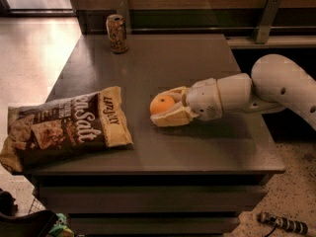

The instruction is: Move orange can near brown chip bag

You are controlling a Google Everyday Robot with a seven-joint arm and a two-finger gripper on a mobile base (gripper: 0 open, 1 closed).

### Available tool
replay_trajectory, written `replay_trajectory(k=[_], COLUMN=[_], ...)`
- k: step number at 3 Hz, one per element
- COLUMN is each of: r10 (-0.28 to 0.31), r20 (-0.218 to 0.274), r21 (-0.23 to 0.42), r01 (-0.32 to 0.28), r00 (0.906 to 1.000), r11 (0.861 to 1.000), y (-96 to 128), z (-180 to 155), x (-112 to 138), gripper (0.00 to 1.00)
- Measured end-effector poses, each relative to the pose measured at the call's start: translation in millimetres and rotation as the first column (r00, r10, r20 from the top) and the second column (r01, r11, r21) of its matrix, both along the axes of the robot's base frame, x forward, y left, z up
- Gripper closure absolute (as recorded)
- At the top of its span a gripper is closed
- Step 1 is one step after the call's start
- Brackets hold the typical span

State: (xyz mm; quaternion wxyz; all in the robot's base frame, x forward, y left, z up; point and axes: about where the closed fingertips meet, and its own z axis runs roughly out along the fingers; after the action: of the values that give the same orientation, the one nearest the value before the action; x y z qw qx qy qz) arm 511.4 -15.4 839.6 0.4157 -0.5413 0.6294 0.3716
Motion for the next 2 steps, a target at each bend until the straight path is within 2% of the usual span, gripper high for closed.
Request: replay_trajectory(k=[2], r10=[0.008], r20=[-0.001], r21=[0.0], r01=[-0.008], r00=[1.0], r11=[1.0], y=[3.9], z=[-0.2], x=[-1.1], gripper=[0.3])
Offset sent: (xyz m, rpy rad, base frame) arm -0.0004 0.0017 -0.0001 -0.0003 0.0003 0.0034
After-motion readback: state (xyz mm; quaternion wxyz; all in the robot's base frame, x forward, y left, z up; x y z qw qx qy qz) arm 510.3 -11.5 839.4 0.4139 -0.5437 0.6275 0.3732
